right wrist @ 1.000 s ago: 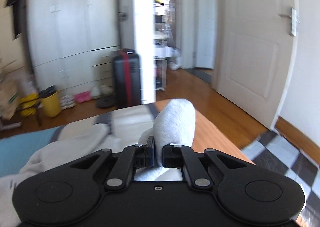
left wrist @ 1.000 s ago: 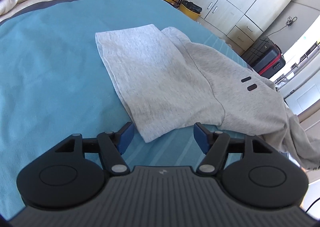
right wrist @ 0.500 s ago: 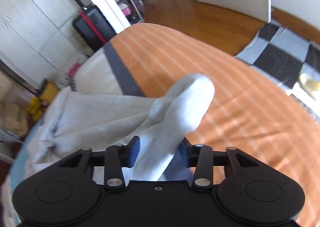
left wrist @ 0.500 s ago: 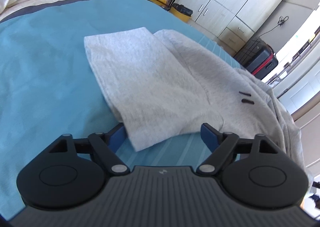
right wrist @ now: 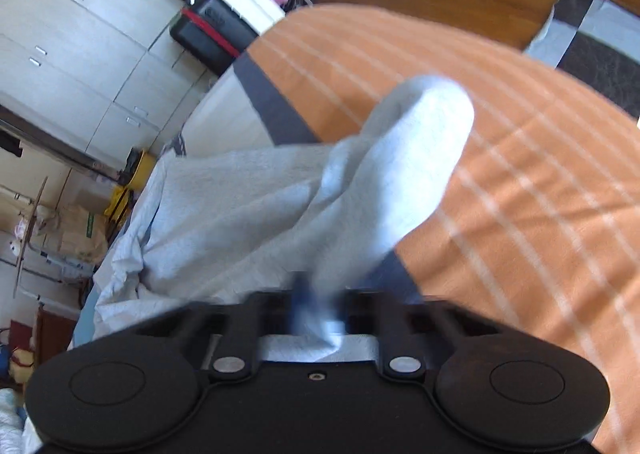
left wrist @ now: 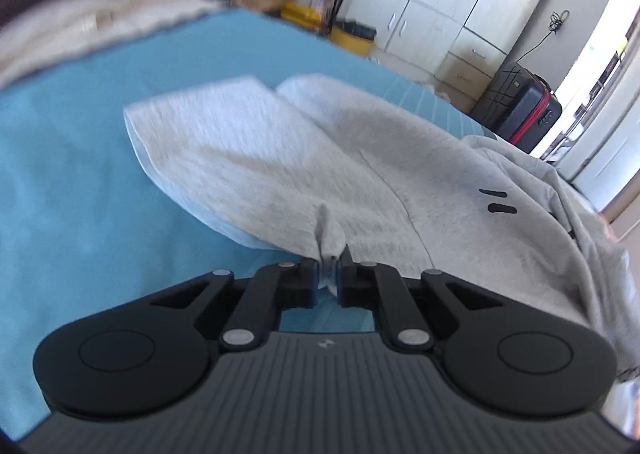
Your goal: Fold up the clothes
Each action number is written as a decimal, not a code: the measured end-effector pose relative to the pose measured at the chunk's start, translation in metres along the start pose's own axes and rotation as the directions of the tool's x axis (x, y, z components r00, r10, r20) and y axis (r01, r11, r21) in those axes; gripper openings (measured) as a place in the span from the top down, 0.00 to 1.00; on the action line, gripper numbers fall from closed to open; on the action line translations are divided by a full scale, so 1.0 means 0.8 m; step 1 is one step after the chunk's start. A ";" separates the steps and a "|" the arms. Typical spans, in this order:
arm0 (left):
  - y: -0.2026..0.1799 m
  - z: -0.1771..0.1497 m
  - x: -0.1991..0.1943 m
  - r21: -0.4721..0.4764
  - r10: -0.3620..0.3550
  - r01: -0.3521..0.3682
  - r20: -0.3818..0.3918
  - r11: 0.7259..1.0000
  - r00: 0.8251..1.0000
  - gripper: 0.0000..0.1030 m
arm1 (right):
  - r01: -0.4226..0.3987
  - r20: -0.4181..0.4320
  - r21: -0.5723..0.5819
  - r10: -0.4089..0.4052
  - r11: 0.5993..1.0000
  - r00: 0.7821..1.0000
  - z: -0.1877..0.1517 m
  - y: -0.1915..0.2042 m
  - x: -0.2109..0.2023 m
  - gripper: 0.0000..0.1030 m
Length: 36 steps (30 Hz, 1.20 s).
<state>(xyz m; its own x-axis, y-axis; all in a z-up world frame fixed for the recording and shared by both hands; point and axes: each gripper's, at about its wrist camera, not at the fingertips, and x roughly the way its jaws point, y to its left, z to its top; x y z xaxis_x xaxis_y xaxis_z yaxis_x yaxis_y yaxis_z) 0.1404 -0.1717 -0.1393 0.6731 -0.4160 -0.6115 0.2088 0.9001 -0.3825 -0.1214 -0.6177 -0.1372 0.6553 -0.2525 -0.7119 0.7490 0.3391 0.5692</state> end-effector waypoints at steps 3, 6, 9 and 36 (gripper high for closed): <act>-0.005 0.014 -0.035 0.014 0.001 -0.003 0.077 1.000 0.997 0.93 | -0.021 0.161 -0.059 0.030 0.998 0.987 0.001 0.015 -0.047 0.95; -0.010 0.027 -0.071 0.029 0.002 -0.006 0.153 1.000 0.988 0.93 | -0.040 0.236 -0.118 0.068 0.992 0.969 0.002 0.042 -0.082 0.95; -0.015 0.041 -0.106 0.043 0.001 -0.011 0.228 0.999 0.974 0.94 | -0.074 0.268 -0.177 0.121 0.981 0.956 0.002 0.070 -0.111 0.96; 0.038 0.007 -0.075 -0.014 0.136 -0.136 0.096 0.991 0.986 0.94 | 0.026 0.017 0.029 -0.027 0.999 0.999 0.034 0.119 0.016 0.40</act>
